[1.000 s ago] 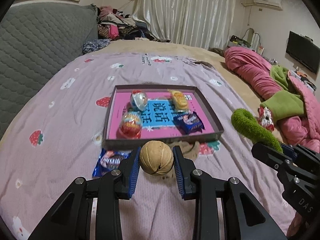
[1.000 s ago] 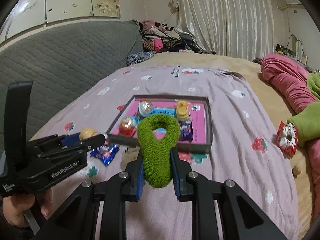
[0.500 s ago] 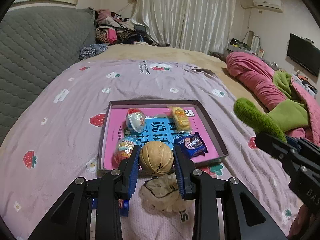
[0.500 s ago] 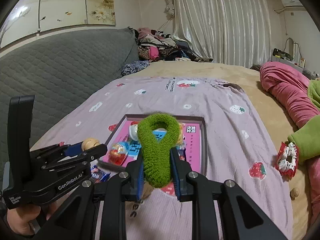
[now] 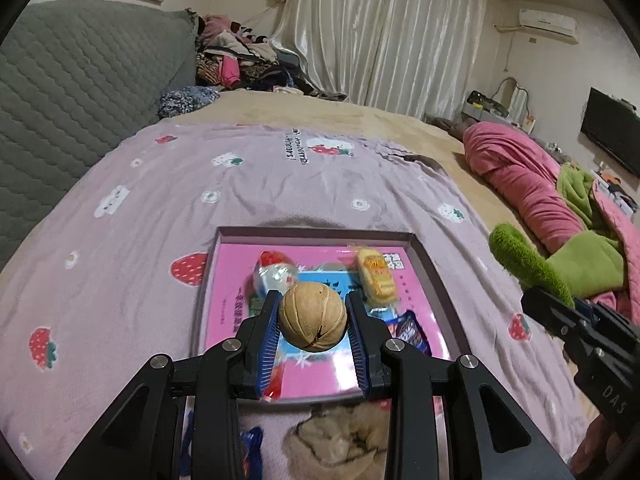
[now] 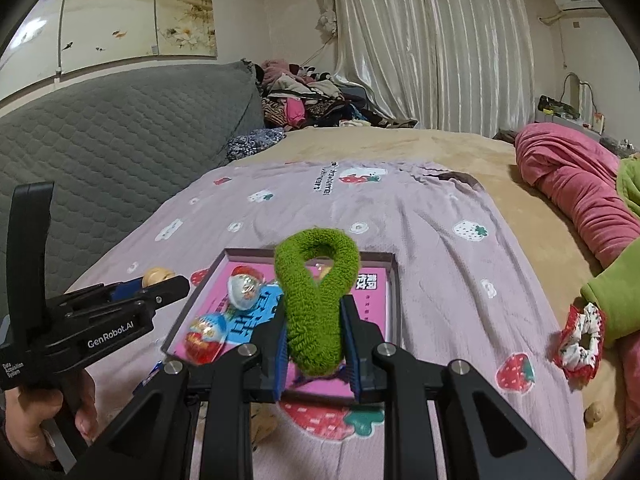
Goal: Organize objects
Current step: 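Lower the walnut onto the book with the left gripper while the right gripper lowers the hair tie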
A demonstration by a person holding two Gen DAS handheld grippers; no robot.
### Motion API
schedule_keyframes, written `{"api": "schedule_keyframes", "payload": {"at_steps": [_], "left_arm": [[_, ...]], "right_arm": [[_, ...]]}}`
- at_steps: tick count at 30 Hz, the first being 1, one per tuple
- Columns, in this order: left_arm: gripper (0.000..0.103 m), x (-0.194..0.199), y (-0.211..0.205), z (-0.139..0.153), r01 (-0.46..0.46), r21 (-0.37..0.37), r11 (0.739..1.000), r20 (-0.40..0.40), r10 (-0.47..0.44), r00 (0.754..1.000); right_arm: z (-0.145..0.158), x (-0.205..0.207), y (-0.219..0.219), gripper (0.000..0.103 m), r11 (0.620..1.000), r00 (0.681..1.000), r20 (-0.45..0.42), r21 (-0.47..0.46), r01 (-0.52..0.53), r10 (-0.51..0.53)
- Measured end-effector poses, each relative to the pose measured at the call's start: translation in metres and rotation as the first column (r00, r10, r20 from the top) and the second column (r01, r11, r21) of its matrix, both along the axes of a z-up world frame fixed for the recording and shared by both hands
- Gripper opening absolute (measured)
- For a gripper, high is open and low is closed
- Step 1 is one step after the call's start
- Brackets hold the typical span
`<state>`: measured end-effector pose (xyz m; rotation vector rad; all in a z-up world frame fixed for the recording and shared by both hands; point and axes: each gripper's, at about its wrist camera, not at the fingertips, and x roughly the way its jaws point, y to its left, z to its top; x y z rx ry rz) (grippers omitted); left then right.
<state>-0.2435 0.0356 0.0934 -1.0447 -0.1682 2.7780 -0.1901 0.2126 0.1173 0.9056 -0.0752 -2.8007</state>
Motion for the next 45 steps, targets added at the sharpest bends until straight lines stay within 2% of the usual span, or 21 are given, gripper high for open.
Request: {"api": "schedule_keyframes", "payload": {"at_steps": [7,11,15,27,38,45], "left_arm": [[0.033,-0.036,0.021,-0.024,0.014,-0.022,1.000,0.015,-0.014,1.000],[0.033,-0.051,0.032,-0.045,0.015,-0.059,0.998,0.020,-0.014,1.000],[0.033,-0.061,0.035,-0.066,0.028,-0.033,0.999,0.061,-0.026,0.998],[0.033,-0.082,0.039,-0.107,0.027,-0.070,0.997,0.090,-0.021,0.996],[0.033,-0.080,0.062,-0.120,0.078,-0.176,0.981,0.067,-0.067,0.996],[0.033,-0.079,0.073,-0.121,0.108,-0.188,0.976,0.066,-0.097,0.993]], "right_arm": [[-0.023,-0.029,0.002,0.024,1.000,1.000,0.011,-0.010,0.001,-0.001],[-0.039,-0.041,0.003,0.024,1.000,1.000,0.012,-0.017,0.005,-0.005],[-0.063,-0.055,0.007,0.024,0.999,0.999,0.036,-0.037,0.018,-0.017],[-0.107,-0.081,0.009,0.024,0.999,0.995,0.094,-0.030,0.036,-0.033],[-0.129,-0.091,0.010,0.024,0.998,0.989,0.130,0.008,0.067,-0.067],[-0.133,-0.092,0.011,0.025,0.996,0.986,0.142,0.028,0.089,-0.092]]}}
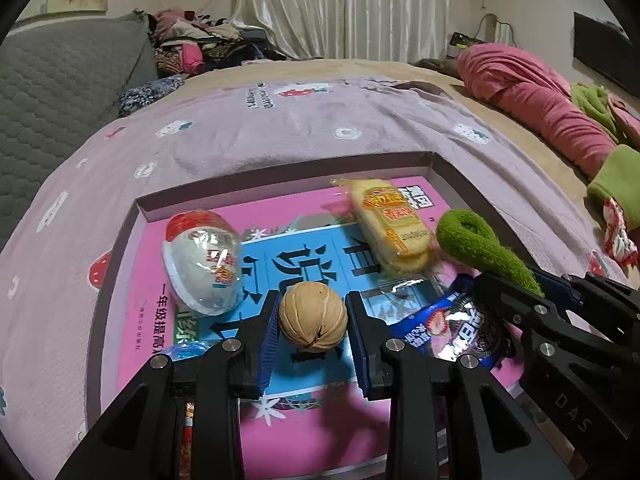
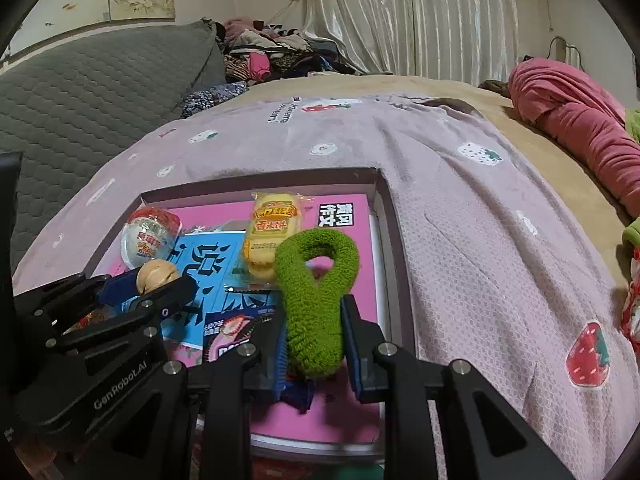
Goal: Organize objects
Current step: 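Lower the walnut onto the book with the left gripper while the right gripper lowers the hair tie, then open both grippers and withdraw them from the tray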
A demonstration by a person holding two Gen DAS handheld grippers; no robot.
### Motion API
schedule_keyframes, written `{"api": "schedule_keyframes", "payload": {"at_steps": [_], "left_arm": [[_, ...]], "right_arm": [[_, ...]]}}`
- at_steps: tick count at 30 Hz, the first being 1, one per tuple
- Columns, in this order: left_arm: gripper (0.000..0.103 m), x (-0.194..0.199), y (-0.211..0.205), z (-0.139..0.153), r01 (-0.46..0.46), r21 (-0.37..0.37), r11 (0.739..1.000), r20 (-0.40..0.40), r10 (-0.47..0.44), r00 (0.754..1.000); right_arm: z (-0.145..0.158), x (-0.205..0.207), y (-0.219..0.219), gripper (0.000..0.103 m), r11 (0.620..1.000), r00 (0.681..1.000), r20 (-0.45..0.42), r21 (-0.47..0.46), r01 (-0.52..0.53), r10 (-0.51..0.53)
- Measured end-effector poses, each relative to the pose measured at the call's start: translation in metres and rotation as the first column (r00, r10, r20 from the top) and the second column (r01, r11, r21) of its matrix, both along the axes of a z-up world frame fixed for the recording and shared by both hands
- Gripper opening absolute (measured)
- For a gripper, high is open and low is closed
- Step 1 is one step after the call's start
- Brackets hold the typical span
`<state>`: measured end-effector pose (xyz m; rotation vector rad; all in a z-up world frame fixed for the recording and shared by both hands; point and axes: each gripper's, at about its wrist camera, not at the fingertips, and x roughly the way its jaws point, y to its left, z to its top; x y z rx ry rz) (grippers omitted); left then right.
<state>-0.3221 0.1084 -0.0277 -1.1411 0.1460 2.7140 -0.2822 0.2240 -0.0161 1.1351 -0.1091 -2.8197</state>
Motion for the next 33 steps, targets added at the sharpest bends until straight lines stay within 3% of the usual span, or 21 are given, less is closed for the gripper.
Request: {"api": "schedule_keyframes", "payload": {"at_steps": [12,18,29,33], "left_arm": [[0.033,0.003,0.008,-0.007,0.000,-0.097,0.995,-0.003,0.000,1.000],[0.035,0.006,0.008,-0.008,0.002,-0.106,0.994,-0.004,-0.002,1.000],[0.069,0.008,-0.004,-0.005,-0.040,-0.060,0.997,-0.004,0.039,0.999],[0.074,0.011,-0.008,-0.002,-0.038,-0.032,0.999,-0.002,0.038,0.999]], "right_arm": [[-0.004,0.000,0.002,0.031,1.000,1.000,0.018,0.000,0.016,-0.016],[-0.003,0.000,0.000,0.036,1.000,1.000,0.012,-0.002,0.009,-0.009],[0.000,0.004,-0.001,0.043,1.000,1.000,0.010,-0.002,-0.001,0.001],[0.002,0.009,0.000,0.043,1.000,1.000,0.009,-0.006,-0.002,0.002]]}}
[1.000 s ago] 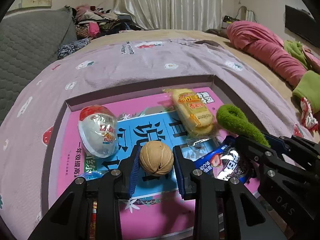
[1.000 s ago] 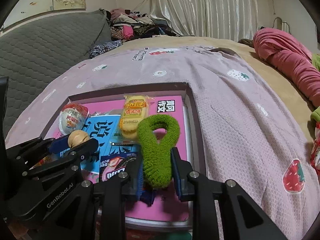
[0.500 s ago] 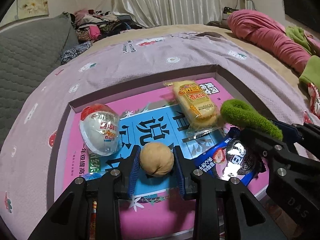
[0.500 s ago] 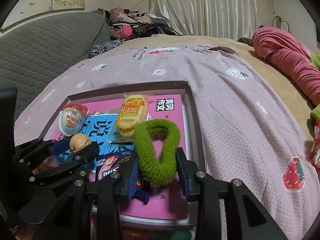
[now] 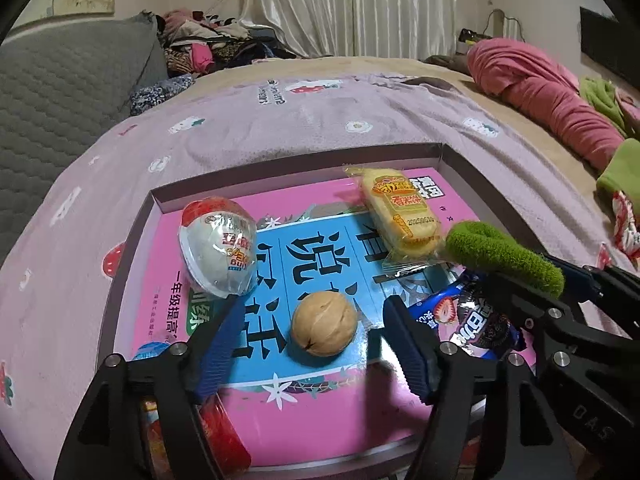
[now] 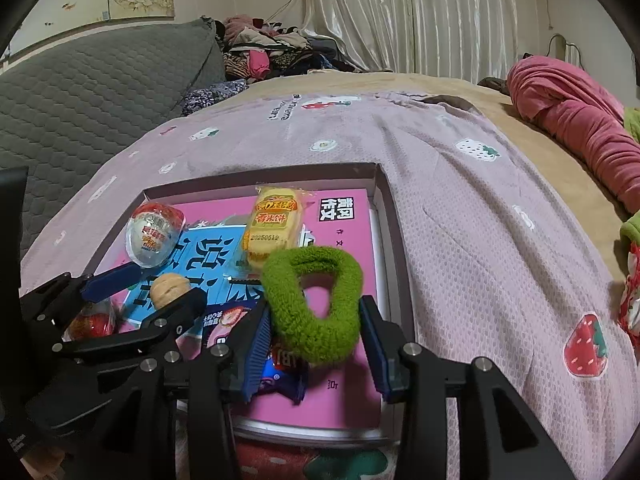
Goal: Organize objects
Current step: 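Open both grippers and withdraw them from the tray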
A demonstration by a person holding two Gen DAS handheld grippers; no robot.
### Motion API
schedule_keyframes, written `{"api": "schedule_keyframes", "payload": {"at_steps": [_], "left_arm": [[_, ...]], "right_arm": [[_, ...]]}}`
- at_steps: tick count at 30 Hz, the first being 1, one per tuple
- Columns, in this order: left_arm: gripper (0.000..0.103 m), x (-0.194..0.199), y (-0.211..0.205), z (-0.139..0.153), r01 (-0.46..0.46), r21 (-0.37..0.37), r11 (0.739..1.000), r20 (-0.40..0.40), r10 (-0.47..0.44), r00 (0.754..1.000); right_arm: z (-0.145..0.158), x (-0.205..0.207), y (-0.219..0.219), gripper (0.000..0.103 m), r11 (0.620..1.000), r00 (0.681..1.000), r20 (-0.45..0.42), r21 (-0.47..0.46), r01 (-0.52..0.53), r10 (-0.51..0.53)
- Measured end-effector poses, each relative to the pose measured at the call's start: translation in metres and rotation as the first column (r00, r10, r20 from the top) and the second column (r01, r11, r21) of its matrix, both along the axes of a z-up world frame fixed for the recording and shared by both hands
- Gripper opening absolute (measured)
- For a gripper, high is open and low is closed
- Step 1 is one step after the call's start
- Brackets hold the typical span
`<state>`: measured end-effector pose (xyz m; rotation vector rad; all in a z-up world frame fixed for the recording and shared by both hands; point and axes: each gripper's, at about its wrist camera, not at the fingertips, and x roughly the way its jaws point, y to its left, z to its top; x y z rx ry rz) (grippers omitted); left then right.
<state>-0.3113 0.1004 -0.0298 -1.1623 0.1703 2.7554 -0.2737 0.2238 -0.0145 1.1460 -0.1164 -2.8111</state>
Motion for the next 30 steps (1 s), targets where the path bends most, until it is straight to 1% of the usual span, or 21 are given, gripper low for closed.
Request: {"api": "schedule_keyframes", "payload": {"at_steps": [2,6,9,11,13,17,21,23,25,30], "left_arm": [[0.075,0.002,-0.002,0.002,0.000,0.011,1.000,-0.005,0.000,1.000],[0.079,0.006,-0.004,0.004,-0.012,0.001,1.000,-0.014,0.012,1.000],[0.080,0.009,-0.006,0.007,-0.015,0.002,1.000,-0.011,0.015,1.000],[0.081,0.012,-0.006,0.011,-0.021,-0.010,1.000,-0.019,0.021,1.000],[0.082,0.015,-0.007,0.015,-0.035,-0.022,0.999,-0.030,0.035,0.999],[0.085,0.019,-0.012,0.026,-0.044,-0.024,0.999,-0.045,0.043,0.998],[0.085,0.028,-0.023,0.040,-0.062,0.004,0.998,-0.050,0.062,0.997],[0.085,0.032,-0.027,0.046,-0.065,0.006,0.998,-0.052,0.066,0.996],[0.085,0.036,-0.033,0.053,-0.071,0.015,0.997,-0.048,0.071,0.996],[0.086,0.048,-0.049,0.072,-0.095,0.046,0.994,-0.053,0.097,0.994]], "right_arm": [[0.001,0.001,0.001,0.045,1.000,1.000,-0.001,-0.003,0.002,-0.002],[0.003,0.003,0.001,0.049,1.000,1.000,-0.003,-0.006,0.006,-0.006],[0.007,0.006,0.000,0.050,1.000,1.000,-0.004,-0.004,0.006,-0.006],[0.010,0.008,0.000,0.051,1.000,1.000,-0.009,-0.007,0.002,-0.002],[0.015,0.011,-0.001,0.058,1.000,1.000,-0.014,0.005,0.006,-0.006],[0.024,0.018,0.000,0.062,1.000,1.000,-0.024,-0.001,0.011,-0.011],[0.033,0.024,0.001,0.064,1.000,1.000,-0.024,-0.001,0.013,-0.013],[0.038,0.029,0.000,0.065,1.000,1.000,-0.027,0.000,0.010,-0.010],[0.044,0.033,-0.001,0.070,1.000,0.999,-0.030,0.003,0.011,-0.011],[0.061,0.044,-0.007,0.076,1.000,0.999,-0.042,0.017,0.011,-0.011]]}}
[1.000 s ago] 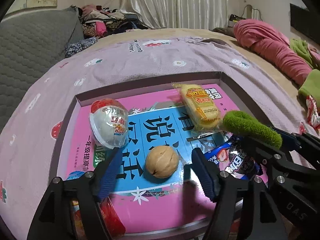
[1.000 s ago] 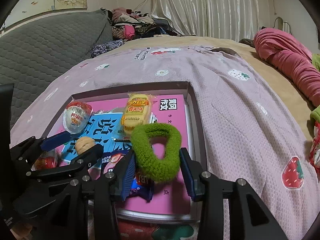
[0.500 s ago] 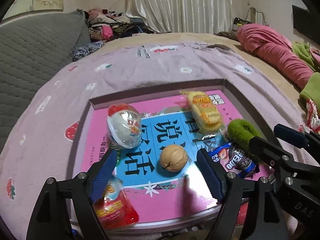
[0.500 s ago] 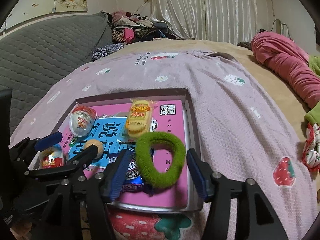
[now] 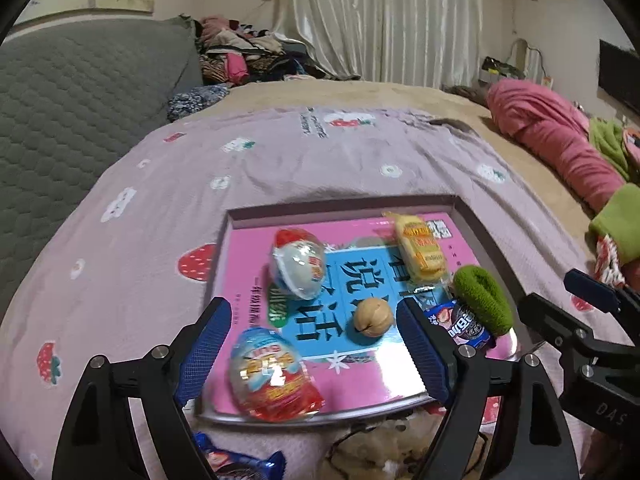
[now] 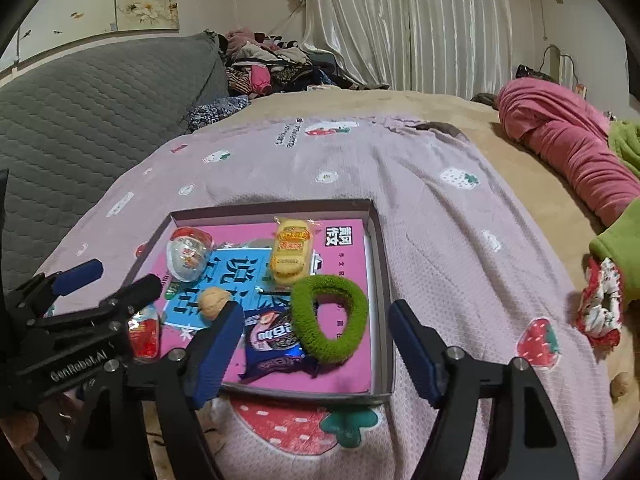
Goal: Organize objects
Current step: 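Open both grippers and withdraw them from the tray, then move both open grippers toward the blue Oreo pack and beige scrunchie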
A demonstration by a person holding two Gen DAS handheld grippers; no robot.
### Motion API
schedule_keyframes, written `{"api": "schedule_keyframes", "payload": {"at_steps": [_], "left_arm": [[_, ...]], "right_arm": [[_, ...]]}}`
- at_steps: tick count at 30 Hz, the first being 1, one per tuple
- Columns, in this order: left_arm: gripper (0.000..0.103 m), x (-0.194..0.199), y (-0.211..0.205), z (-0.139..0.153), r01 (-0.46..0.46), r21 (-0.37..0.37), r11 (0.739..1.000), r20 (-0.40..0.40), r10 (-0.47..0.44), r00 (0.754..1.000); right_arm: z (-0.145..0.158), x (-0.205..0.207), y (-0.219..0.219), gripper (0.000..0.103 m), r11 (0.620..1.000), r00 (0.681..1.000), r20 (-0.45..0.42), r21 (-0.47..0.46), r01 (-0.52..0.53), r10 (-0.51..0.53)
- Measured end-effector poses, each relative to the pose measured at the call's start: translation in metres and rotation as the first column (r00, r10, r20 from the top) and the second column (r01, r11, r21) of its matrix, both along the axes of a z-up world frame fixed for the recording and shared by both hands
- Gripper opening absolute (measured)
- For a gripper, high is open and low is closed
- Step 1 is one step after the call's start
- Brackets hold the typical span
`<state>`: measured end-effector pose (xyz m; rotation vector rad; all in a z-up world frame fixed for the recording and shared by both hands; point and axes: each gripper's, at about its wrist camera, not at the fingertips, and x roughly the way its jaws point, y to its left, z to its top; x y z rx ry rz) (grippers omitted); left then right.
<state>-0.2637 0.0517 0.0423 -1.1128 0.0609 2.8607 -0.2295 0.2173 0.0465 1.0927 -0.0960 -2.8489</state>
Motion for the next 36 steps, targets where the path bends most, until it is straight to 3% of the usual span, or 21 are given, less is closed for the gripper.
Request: {"api": "schedule_keyframes", "payload": {"at_steps": [7,10,23,36], "left_arm": [[0.087,0.021,-0.021,0.029,-0.024,0.018,1.000,-0.020,0.025,0.999],[0.103,0.032,-0.029,0.040,-0.028,0.025,0.999,-0.029,0.028,0.999],[0.103,0.083,-0.058,0.089,-0.042,0.030,0.999,-0.078,0.044,0.996],[0.103,0.137,-0.073,0.111,-0.055,0.011,0.998,-0.105,0.056,0.993]], "right_arm": [[0.030,0.018,-0.012,0.083,1.000,0.999,-0.038,0.021,-0.008,0.009],[0.043,0.025,-0.017,0.084,0.999,0.999,-0.050,0.031,-0.012,0.014],[0.091,0.068,-0.036,0.087,0.998,0.994,-0.107,0.051,-0.029,0.034],[0.118,0.120,-0.056,0.089,0.996,0.989,-0.135,0.068,-0.054,0.063]]}}
